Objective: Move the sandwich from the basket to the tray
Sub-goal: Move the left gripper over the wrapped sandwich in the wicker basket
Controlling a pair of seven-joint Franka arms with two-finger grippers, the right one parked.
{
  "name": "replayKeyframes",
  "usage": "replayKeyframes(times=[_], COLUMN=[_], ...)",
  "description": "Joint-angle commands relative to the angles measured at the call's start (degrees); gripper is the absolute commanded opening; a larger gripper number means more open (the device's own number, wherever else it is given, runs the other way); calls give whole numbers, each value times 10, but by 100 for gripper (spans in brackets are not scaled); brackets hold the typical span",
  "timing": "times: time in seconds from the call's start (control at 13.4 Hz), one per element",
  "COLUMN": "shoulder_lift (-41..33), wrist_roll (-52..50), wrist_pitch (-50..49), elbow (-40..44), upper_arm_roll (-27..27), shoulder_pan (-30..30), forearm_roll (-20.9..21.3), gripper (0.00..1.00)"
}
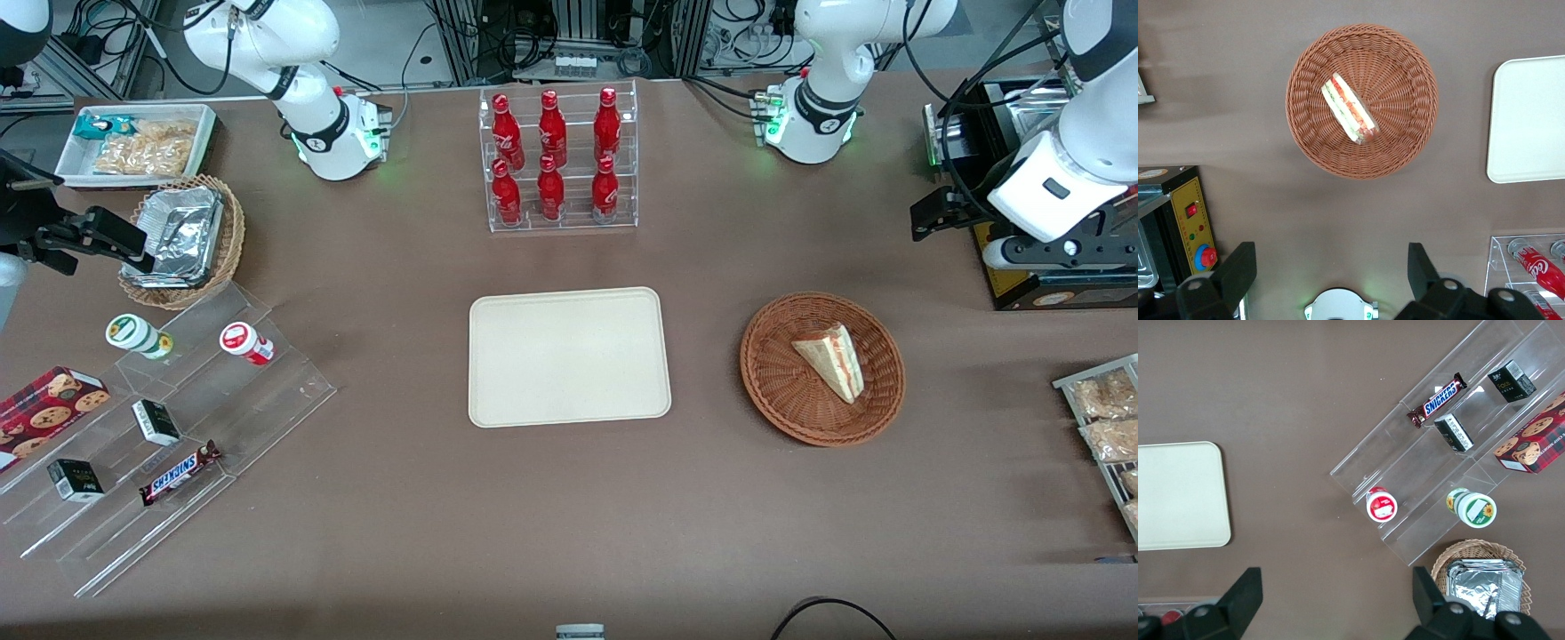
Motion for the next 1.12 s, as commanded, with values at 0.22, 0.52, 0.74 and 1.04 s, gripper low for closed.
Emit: replayKeyframes(times=[0.22,0.52,0.74,1.04], shoulder_lift=[16,65,64,68], wrist_roll=[6,1,-16,-117], wrist_pitch=[-12,47,153,251], elbow=[-16,-58,-133,-205], upper_arm_roll=[0,0,0,0], shoulder_pan=[1,2,2,-1], forearm_roll=[2,5,11,35], gripper=[100,100,100,100])
